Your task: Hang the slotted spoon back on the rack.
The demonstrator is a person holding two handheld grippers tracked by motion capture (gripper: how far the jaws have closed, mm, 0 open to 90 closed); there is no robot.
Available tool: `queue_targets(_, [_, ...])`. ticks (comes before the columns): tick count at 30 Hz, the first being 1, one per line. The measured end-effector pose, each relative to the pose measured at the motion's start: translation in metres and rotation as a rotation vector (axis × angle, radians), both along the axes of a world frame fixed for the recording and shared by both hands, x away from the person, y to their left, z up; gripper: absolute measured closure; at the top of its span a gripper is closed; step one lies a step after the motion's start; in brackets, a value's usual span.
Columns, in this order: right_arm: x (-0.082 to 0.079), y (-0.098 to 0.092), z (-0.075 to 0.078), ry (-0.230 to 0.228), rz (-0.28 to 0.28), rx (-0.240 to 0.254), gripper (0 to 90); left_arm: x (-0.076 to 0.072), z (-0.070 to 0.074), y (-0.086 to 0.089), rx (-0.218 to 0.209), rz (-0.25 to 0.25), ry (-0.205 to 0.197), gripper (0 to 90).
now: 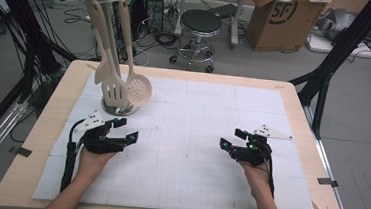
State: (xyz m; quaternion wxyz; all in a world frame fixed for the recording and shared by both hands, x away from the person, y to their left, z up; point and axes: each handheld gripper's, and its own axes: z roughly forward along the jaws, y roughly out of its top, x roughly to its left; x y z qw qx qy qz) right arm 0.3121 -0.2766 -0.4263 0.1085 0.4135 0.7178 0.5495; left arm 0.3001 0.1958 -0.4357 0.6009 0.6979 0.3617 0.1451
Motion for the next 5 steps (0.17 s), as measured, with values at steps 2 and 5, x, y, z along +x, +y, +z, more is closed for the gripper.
queue_targets(2, [0.0004,0.0009,-0.0010,-0.004,0.001,-0.005,15.4,0.0002,-0.0001,0.0000,0.000,0.000,0.002,23.8])
queue_targets(5, [0.0002,0.0016,-0.0015,-0.003,0.000,-0.016,15.2,0.0018,-0.0015,0.0006,-0.007,-0.004,0.023,23.8])
